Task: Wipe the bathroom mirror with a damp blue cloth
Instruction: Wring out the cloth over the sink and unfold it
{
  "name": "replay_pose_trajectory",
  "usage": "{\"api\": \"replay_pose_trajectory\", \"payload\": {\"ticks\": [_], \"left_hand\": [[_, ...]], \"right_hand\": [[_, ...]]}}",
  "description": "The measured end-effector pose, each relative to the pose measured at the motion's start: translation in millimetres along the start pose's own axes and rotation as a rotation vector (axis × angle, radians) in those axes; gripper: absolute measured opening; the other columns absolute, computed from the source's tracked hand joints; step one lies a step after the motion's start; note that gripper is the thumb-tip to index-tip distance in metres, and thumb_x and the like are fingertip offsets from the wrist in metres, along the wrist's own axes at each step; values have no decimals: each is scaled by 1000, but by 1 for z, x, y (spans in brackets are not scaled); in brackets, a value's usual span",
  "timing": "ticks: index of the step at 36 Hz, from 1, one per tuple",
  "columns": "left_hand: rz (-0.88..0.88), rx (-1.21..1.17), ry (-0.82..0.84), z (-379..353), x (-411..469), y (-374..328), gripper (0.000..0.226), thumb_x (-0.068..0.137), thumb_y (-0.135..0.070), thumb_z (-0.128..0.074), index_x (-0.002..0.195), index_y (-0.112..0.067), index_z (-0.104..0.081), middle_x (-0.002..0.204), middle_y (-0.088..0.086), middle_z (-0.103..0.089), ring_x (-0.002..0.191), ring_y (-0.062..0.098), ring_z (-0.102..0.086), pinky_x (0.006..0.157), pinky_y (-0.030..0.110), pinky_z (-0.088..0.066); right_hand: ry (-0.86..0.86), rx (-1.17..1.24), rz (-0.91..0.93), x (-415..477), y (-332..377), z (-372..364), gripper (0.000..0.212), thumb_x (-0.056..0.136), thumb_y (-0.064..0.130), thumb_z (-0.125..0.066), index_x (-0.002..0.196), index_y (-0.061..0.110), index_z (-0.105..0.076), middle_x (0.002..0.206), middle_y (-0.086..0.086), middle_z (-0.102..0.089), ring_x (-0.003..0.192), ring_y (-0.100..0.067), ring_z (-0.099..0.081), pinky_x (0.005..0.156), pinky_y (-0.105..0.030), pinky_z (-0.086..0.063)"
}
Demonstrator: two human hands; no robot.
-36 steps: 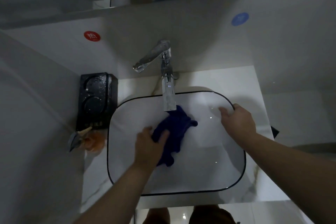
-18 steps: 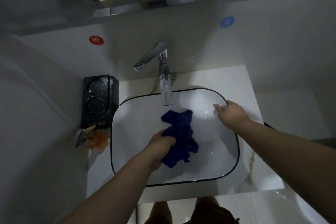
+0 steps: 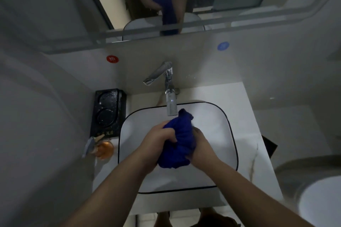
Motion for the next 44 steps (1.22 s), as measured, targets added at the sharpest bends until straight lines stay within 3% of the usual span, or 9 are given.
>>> {"api": "replay_pose_trajectory", "payload": {"ticks": [5,9,13,19,23,29,34,40,44], "left_hand": [[30,144,-10,16,-5,12,47,84,-32,-76,128,-16,-69,117,14,-78,106,36,-76,99,54,-61],[25,446,-131,42,-3,36,57,90,-49,-82,137,-29,-58,121,-4,-74,106,16,-75,87,33,-64],[67,582,-17,38,2,66,70,80,-34,-93,135,-31,-51,119,-13,-69,110,9,-70,93,28,-61],[114,698,-47,44,11,115,93,67,-39,-97,139,-32,-39,121,-14,-67,106,4,-67,85,22,-57],[218,482,-138,52,2,125,39,88,-8,-75,123,-19,-63,108,6,-77,101,27,-73,91,45,-62],[272,130,-146,59,-20,107,34,88,9,-66,121,3,-67,104,30,-76,85,42,-74,79,44,-64],[276,312,-202,68,-26,80,36,77,-13,-78,111,-2,-71,92,19,-72,81,34,-68,79,52,-64],[333,276,-124,43,-27,66,33,83,-15,-77,113,-5,-68,101,20,-66,84,36,-65,63,38,-61],[351,182,-72,23,-24,56,48,66,-20,-78,110,-2,-68,89,20,-66,67,31,-64,55,35,-55]], "right_hand": [[64,-109,-205,7,2,13,30,99,5,-64,99,34,-57,97,12,-63,84,-3,-60,81,-19,-51],[80,-176,-201,4,8,20,6,98,9,-58,103,12,-57,97,-8,-67,87,-22,-68,80,-39,-60],[74,45,-269,-2,15,14,52,94,-1,-56,138,25,-44,98,-3,-59,71,-15,-61,57,-26,-52],[232,-18,-145,-15,31,-19,86,66,17,-59,150,30,-52,138,-2,-56,116,-21,-58,70,-20,-58],[261,101,-115,-20,31,-33,86,81,6,-66,158,32,-39,129,-2,-56,104,-18,-63,71,-21,-59],[26,154,-179,-4,11,-10,67,92,7,-64,152,30,-43,105,-2,-67,68,-19,-69,51,-26,-54],[-37,-62,-195,7,-20,10,82,82,27,-74,158,23,-44,125,-2,-67,108,-17,-70,95,-28,-57],[-6,-562,40,1,-22,-10,113,76,57,-67,167,39,-3,172,-2,-26,153,-27,-37,119,-48,-44],[117,-477,119,-6,-22,-37,132,63,91,-71,164,54,6,176,13,-13,162,-11,-19,127,-43,-33]]}}
Point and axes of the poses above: each hand's wrist, its own x-axis towards the middle knuckle, its own z-axis out of the back of the hand, y = z × x, the point moved 8 cm from there along x, towards the middle knuckle
